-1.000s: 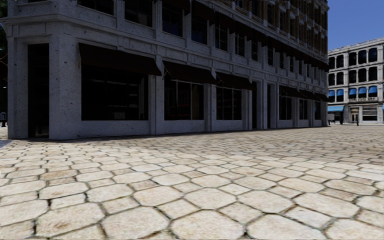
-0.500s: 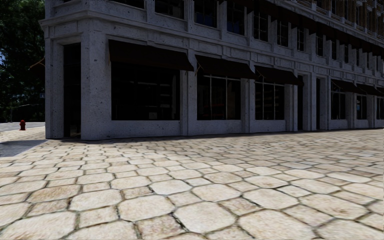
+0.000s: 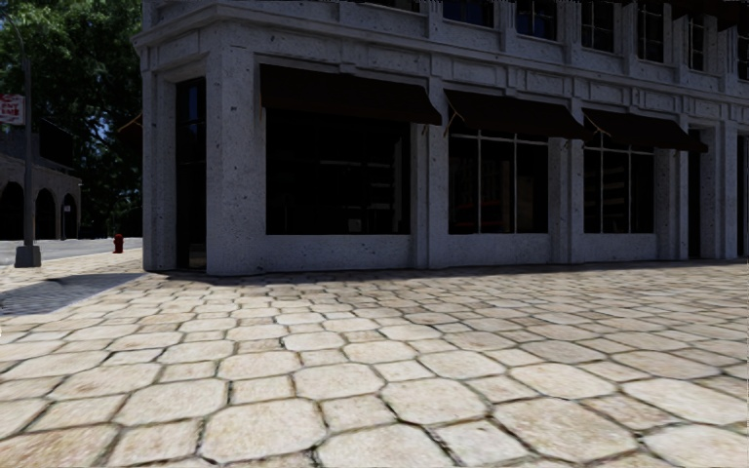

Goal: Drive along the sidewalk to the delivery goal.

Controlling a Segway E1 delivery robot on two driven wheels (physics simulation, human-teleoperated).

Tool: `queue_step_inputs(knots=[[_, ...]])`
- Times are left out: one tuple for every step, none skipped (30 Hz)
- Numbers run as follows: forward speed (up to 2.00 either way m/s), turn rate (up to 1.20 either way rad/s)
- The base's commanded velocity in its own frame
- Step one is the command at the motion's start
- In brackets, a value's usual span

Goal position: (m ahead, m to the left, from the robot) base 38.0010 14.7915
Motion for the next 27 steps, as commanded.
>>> queue_step_inputs(knots=[[2.0, 0.48], [2.0, 0.48], [2.0, 0.48], [2.0, 0.48], [2.0, 0.48], [2.0, 0.48], [2.0, 0.49], [2.0, 0.49], [2.0, 0.5], [2.0, 0.5], [2.0, 0.52], [2.0, 0.53], [2.0, 0.55], [2.0, 0.56], [2.0, 0.56], [2.0, 0.56], [2.0, 0.58], [2.0, 0.59], [2.0, 0.59], [2.0, 0.6], [2.0, 0.6], [2.0, 0.6], [2.0, 0.6], [2.0, 0.6], [2.0, 0.6], [2.0, 0.6], [2.0, 0.6]])
